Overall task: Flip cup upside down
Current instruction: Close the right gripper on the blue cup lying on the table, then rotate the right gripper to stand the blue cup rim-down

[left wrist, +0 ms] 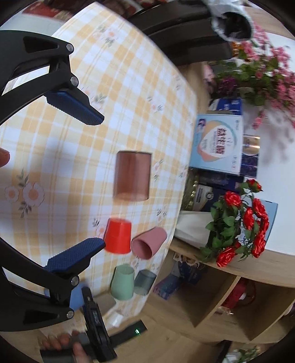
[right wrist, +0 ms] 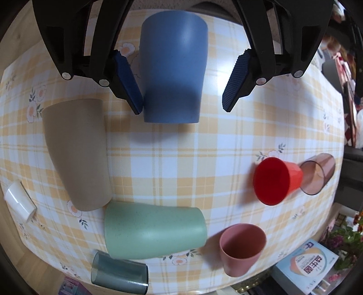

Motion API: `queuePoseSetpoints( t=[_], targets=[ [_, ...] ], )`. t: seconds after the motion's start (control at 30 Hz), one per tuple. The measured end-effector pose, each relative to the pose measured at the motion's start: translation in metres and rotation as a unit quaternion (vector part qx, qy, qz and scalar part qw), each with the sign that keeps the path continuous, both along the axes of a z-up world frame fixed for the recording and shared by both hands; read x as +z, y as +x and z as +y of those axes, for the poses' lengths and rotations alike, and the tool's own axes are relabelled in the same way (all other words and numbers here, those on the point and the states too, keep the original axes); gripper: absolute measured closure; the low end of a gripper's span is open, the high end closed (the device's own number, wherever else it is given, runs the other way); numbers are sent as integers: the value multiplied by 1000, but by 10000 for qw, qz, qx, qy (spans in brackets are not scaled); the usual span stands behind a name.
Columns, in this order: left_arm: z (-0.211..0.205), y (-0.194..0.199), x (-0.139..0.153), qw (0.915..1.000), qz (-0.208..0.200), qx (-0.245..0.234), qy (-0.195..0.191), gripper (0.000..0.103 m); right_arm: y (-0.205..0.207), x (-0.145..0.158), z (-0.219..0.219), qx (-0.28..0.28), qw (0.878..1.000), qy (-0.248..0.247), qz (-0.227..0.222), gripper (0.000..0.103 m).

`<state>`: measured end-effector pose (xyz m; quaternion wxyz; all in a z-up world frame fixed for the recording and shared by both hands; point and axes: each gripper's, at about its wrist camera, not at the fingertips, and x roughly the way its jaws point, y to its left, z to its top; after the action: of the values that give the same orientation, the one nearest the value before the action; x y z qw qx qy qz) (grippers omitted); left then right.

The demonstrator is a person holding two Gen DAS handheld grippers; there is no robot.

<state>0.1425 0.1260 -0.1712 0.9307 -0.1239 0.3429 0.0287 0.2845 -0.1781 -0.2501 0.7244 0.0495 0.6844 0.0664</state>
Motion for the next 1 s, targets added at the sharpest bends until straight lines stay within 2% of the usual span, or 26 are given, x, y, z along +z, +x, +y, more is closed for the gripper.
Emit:
queuePoseSetpoints(
  t=[0.03,0.07,0.17,0.27,0.4,0.5,0.63,0.7,0.83,1.0],
  targets=[
    [0,0,-1,9999,39,-44,-106,6,0,-4,-1,-51,10000,-20,46,34],
    [0,0,-2,9999,57,-78,-139,6,0,-6,-2,-76,9999,-9,81,40],
    [-3,1,-2,9998,104,-122,-89,6,-1,-12,-5,-139,9998,54,147,47],
    [-6,1,-1,9998,148,-69,83,6,-2,-13,-6,-135,9998,127,86,47],
    [-6,1,-1,9996,269,-70,-106,6,-7,-12,-12,-155,9995,260,-52,47],
    [-9,-3,2,9998,211,-38,-26,6,-16,-5,-15,-77,9990,300,-308,47],
    [-13,-4,5,9996,271,-15,-62,6,-42,15,-14,197,9945,310,-976,47],
    [-19,-2,3,9992,380,-136,-35,6,-56,22,-15,228,9918,385,-1195,47],
    [-35,-3,6,9988,346,-335,110,6,-92,39,-20,387,9824,445,-1773,47],
    [-47,-5,10,9983,284,-450,220,6,-119,47,-32,324,9774,590,-2005,47]
  ],
)
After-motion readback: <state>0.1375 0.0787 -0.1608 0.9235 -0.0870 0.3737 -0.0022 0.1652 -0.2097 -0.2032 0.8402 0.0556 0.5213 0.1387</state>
